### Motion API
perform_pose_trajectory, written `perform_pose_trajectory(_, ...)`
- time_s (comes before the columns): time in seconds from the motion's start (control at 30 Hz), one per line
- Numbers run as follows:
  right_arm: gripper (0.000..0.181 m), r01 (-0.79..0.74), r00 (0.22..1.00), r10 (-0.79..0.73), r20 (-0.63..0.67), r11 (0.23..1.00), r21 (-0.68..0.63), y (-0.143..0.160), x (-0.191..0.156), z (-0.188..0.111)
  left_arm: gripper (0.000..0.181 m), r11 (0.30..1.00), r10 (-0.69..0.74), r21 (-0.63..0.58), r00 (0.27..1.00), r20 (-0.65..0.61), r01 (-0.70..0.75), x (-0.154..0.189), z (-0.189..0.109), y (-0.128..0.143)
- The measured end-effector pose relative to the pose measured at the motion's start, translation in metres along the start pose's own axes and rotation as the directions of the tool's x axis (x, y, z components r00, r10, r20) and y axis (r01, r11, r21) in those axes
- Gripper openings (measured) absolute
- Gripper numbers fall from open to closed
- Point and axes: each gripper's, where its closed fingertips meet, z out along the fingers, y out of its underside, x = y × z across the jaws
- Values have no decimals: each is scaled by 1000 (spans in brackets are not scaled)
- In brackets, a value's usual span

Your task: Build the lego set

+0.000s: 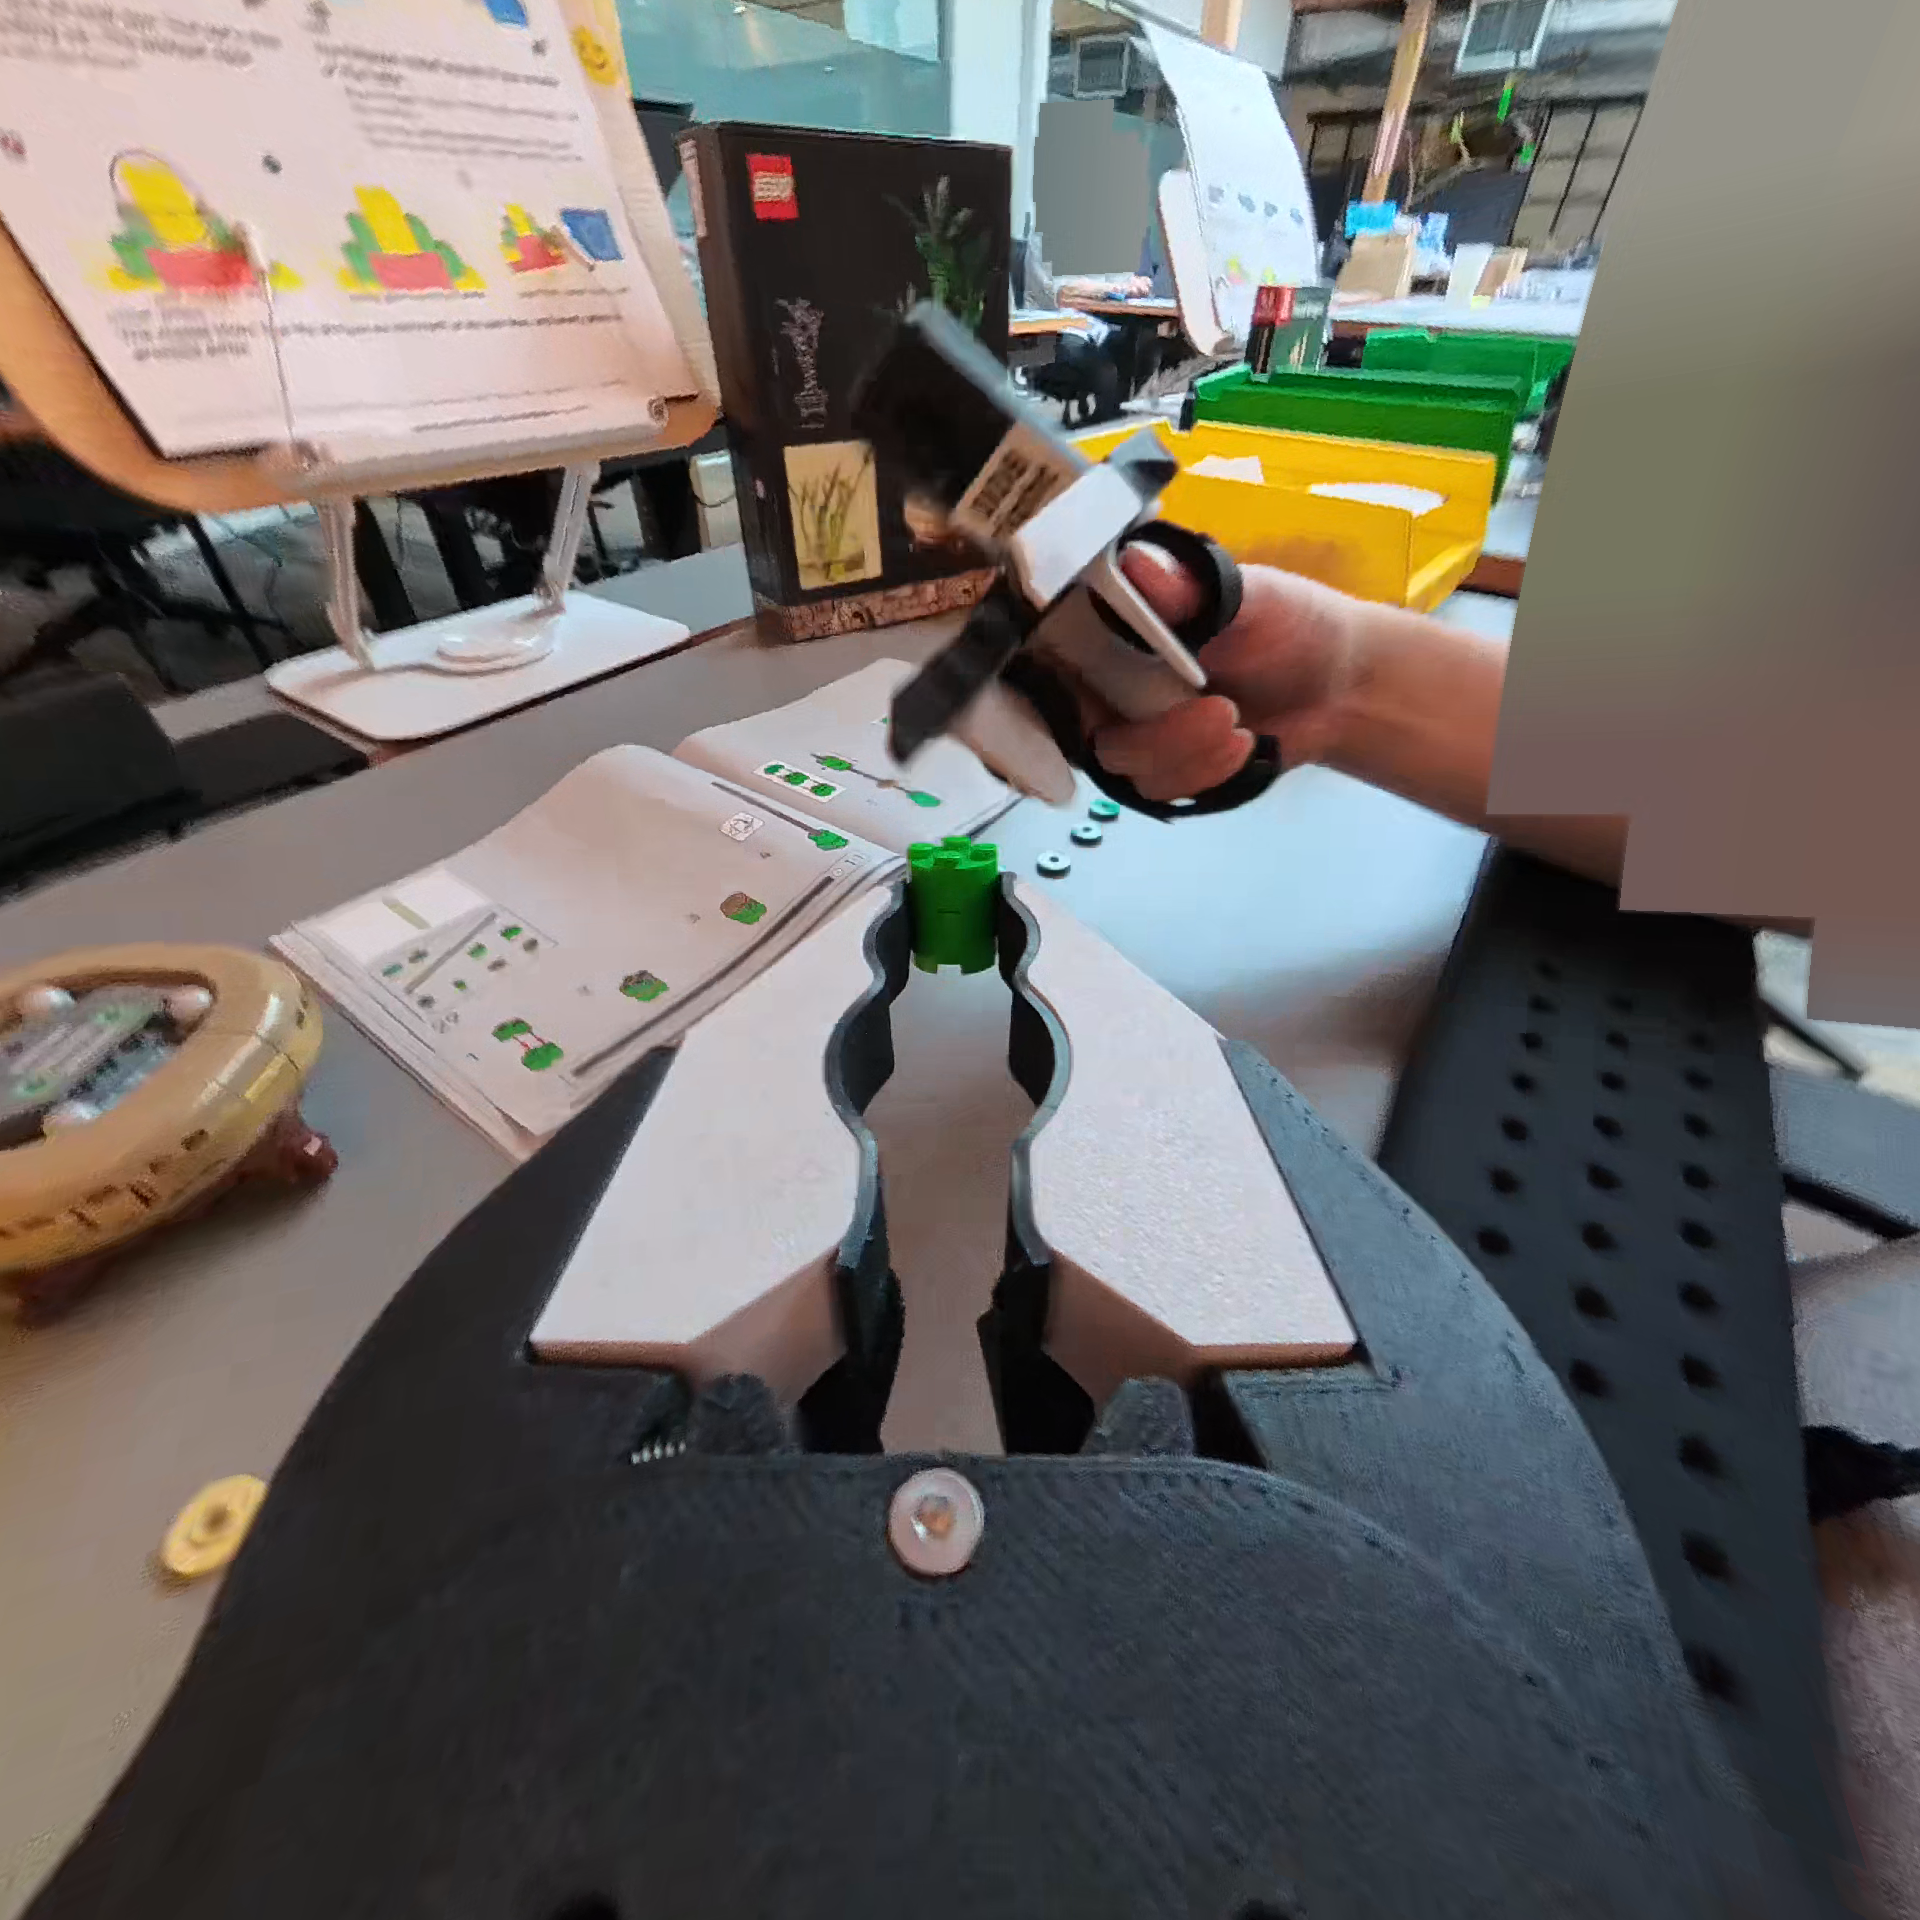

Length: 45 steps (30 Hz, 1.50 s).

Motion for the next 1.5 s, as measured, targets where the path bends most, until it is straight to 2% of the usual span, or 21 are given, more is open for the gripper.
perform_pose_trajectory(0.03, 41, 166, 982, -161, -101, 985, 47, -15, 7, -16, 14, 998, -68, 7, 998, -10, 68, -4, -1, 0)
perform_pose_trajectory(0.07, 41, 348, 920, -325, -218, 935, 72, -29, 13, -33, 14, 991, -136, 13, 990, -27, 137, -7, -2, 1)
perform_pose_trajectory(0.13, 41, 642, 720, -565, -404, 763, 78, -52, 14, -63, 14, 963, -269, 10, 961, -67, 270, -12, -4, 3)
perform_pose_trajectory(0.17, 41, 727, 632, -628, -455, 683, 69, -58, 10, -72, 14, 945, -324, 3, 943, -78, 326, -14, -4, 5)
perform_pose_trajectory(0.2, 41, 766, 584, -652, -485, 640, 62, -61, 8, -78, 14, 931, -365, -5, 927, -80, 366, -17, -4, 8)
perform_pose_trajectory(0.33, 50, 806, 534, -738, -412, 591, -15, -48, -3, -62, 14, 905, -425, -54, 903, -69, 422, -20, -1, 19)
perform_pose_trajectory(0.43, 52, 865, 396, -836, -380, 478, -152, -36, -8, -52, 14, 896, -443, -87, 889, -115, 435, -11, 3, 22)
perform_pose_trajectory(0.47, 52, 871, 383, -846, -371, 465, -159, -35, -12, -51, 14, 902, -430, -89, 895, -121, 422, -9, 3, 21)
perform_pose_trajectory(0.5, 49, 867, 402, -844, -356, 476, -149, -34, -16, -51, 14, 914, -404, -87, 908, -115, 396, -8, 4, 21)
perform_pose_trajectory(0.53, 47, 850, 451, -827, -336, 513, -118, -33, -19, -51, 14, 929, -366, -87, 925, -98, 359, -8, 5, 21)
perform_pose_trajectory(0.63, 47, 742, 631, -721, -288, 669, -51, -34, -20, -60, 14, 969, -226, -107, 974, -19, 223, -11, 7, 25)
perform_pose_trajectory(0.67, 47, 705, 665, -683, -303, 708, -48, -38, -16, -67, 14, 976, -181, -119, 983, 5, 181, -12, 8, 27)
perform_pose_trajectory(0.73, 42, 676, 689, -638, -343, 737, -14, -49, -15, -88, 14, 984, -98, -141, 994, 47, 104, -14, 10, 30)
perform_pose_trajectory(0.83, 28, 694, 663, -596, -453, 716, 72, -71, -17, -128, 14, 987, -16, -159, 997, 79, 28, -14, 12, 31)
perform_pose_trajectory(0.9, 18, 710, 625, -578, -524, 700, 74, -77, -13, -150, 14, 986, 12, -166, 996, 92, 3, -15, 13, 31)
perform_pose_trajectory(1.0, 11, 714, 559, -557, -615, 700, 15, -79, 7, -166, 14, 985, 21, -171, 995, 102, -3, -18, 15, 31)
perform_pose_trajectory(1.1, 8, 697, 544, -545, -638, 717, -18, -75, 24, -168, 14, 990, -25, -133, 996, 88, 37, -21, 17, 20)
perform_pose_trajectory(1.27, 6, 659, 508, -544, -667, 744, -105, -66, 52, -172, 14, 997, -49, -62, 998, 37, 51, -17, 27, -30)
perform_pose_trajectory(1.4, 6, 668, 489, -542, -683, 736, -106, -69, 55, -180, 14, 999, -27, -21, 1000, -8, 27, -15, 46, -73)
perform_pose_trajectory(1.5, 6, 678, 485, -538, -690, 729, -92, -73, 54, -186, 13, 998, -61, 23, 996, -64, 62, -18, 66, -101)
